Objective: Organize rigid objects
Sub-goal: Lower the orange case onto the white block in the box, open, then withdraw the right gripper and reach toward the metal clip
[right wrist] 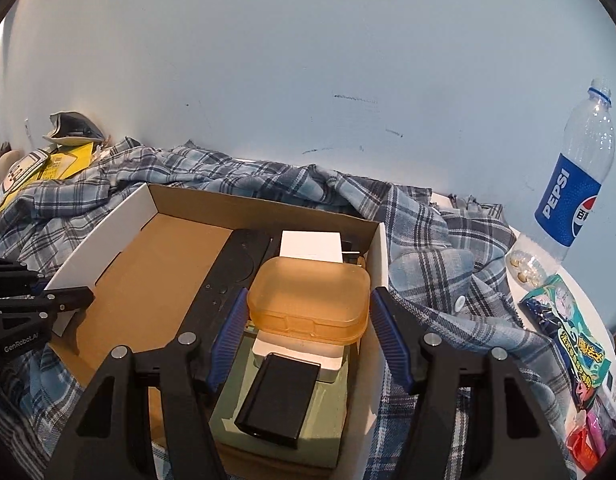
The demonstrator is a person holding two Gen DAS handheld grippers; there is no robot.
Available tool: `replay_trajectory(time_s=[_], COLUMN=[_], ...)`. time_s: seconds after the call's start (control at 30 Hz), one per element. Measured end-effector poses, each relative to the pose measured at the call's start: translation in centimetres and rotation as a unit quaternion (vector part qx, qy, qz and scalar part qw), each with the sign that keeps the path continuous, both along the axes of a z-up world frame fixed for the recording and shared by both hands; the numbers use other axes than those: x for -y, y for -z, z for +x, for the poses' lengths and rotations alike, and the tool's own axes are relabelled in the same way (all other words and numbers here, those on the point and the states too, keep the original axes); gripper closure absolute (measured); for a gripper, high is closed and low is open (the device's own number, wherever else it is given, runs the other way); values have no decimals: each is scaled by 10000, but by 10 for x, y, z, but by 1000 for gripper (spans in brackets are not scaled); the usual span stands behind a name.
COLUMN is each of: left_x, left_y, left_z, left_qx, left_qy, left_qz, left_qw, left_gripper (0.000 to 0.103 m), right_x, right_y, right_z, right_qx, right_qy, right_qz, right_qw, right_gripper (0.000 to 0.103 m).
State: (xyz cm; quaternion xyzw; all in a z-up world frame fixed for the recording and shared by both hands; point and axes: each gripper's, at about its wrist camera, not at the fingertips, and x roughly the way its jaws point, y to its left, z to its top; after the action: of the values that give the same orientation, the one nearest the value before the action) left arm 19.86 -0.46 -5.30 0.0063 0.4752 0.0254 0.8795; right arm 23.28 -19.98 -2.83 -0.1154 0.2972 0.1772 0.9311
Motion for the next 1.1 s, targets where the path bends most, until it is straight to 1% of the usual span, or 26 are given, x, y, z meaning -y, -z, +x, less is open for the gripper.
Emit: replay_trajectory(time_s=[0.1,0.17,0.23,0.27,0.3,0.37,0.43,0.5,0.7,0.77,0.93,1.1], left_x=[0,0,0,0,0,0,0,0,0,0,0,0], left_y=[0,0,0,0,0,0,0,0,0,0,0,0], left_z=[0,0,0,0,0,0,0,0,0,0,0,0], left_qx=[0,0,0,-1,0,0,-1,0,-1,0,0,1], left_qy=[0,0,1,0,1,0,1,0,0,1,1,1], left_qz=[-1,-1,0,-1,0,0,-1,0,1,0,0,2], left_qw=[10000,10000,10000,10000,10000,10000,10000,10000,10000,10000,10000,10000], left_gripper=[93,93,93,93,93,93,93,93,93,93,93,93], right_x=[0,-1,0,1,2,5,6,6,3,4,10,10], right_y=[-2,-2,-1,-1,-2,-4,-6,-5,-7,-9,-21,-32], right_z=[-2,-2,-1,-1,-2,-4,-6,-6,-10,-12,-21,-28], right_qx=[84,93,70,73,86,155,202,195,253,284,436,430], right_qy=[30,2,-8,-1,11,25,25,19,-27,-77,-62,-114], right_qz=[-8,-17,4,21,46,122,172,178,158,224,416,487], right_qw=[10000,10000,10000,10000,10000,9998,9996,9997,9996,9993,9982,9978], right_gripper=[41,37,25,23,17,9,3,1,1,1,1,1])
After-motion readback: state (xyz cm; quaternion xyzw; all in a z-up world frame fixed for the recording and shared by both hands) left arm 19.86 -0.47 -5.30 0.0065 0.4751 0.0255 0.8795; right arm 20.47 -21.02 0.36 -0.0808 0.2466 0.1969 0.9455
